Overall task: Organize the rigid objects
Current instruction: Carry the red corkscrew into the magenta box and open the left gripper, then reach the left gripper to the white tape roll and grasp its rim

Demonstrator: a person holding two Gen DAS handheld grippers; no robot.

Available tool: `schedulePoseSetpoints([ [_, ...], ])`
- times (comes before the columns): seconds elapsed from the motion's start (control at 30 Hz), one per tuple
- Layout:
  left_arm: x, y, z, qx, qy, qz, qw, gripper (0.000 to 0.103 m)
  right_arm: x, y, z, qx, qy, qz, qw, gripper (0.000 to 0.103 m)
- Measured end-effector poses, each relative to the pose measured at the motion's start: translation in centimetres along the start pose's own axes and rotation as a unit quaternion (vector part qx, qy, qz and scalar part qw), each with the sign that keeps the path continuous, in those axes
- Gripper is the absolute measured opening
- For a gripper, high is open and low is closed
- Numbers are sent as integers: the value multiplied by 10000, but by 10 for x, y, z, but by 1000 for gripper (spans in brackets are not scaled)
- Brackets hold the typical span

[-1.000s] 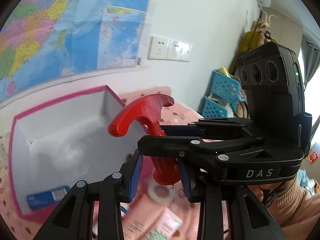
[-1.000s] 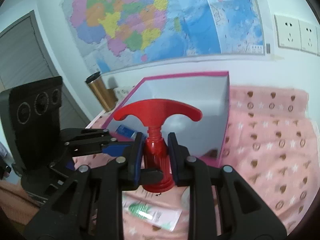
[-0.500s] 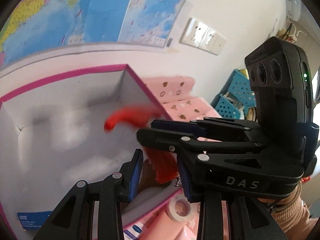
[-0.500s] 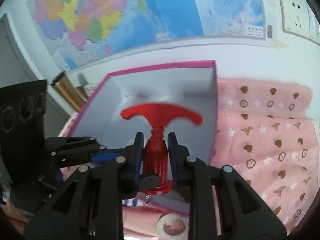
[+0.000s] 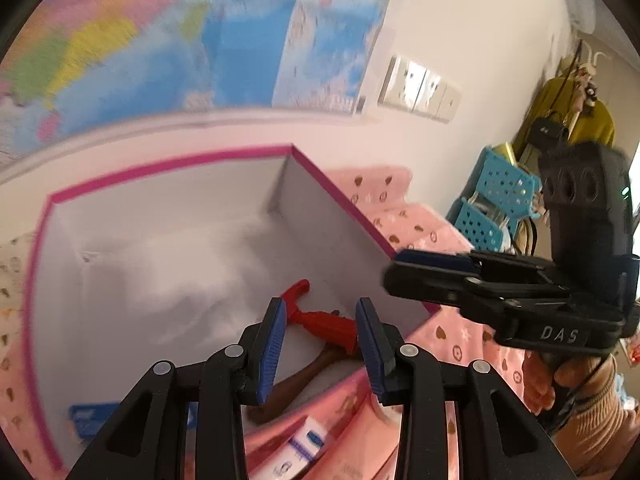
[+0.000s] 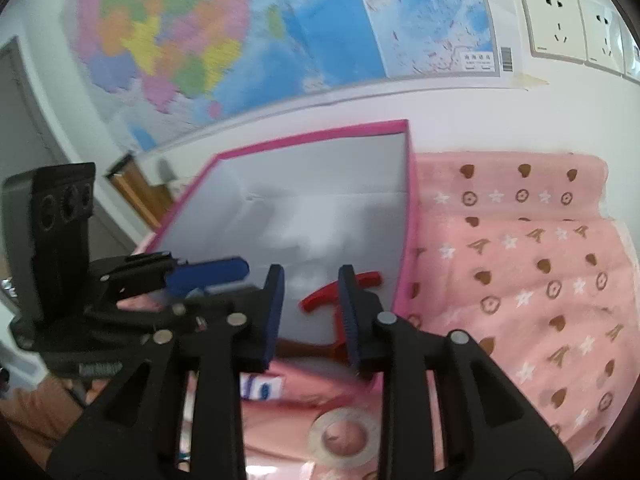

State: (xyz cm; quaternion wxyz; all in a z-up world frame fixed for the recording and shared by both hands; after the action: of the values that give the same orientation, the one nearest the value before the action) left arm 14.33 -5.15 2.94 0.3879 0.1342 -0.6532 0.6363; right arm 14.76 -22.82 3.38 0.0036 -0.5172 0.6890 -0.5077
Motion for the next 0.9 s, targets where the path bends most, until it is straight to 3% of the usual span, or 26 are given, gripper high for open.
schedulePoseSetpoints([
  [0.13, 37, 16, -10, 90, -58, 384, 9992, 41, 19, 22, -16, 134, -468, 116, 9987, 39],
  [0.27, 57, 37, -25, 272, -135, 420, 9987, 42, 19, 48, -24, 117, -694, -65, 9975, 41],
  [0.53, 53, 86, -38, 471, -430, -47, 9980, 42, -5, 100, -14, -315, -701, -619, 9951, 41],
  [0.9, 35, 128, -29, 606, -379, -591, 9957, 42, -19, 133, -8, -416, -596, -1037, 9919, 41],
])
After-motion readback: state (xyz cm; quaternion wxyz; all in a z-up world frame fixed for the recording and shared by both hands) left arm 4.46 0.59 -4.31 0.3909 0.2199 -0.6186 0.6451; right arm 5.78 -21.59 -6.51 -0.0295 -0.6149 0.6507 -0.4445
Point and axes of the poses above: each gripper's, at about its wrist camera, not at the fingertips, and x roughly against the way its jaws point, z to its right, y to its underside, the point moved 1 cm from there along -x, roughly the way its jaws point, and after that the axes turned 11 degrees about -y, right-handed, at the moved point
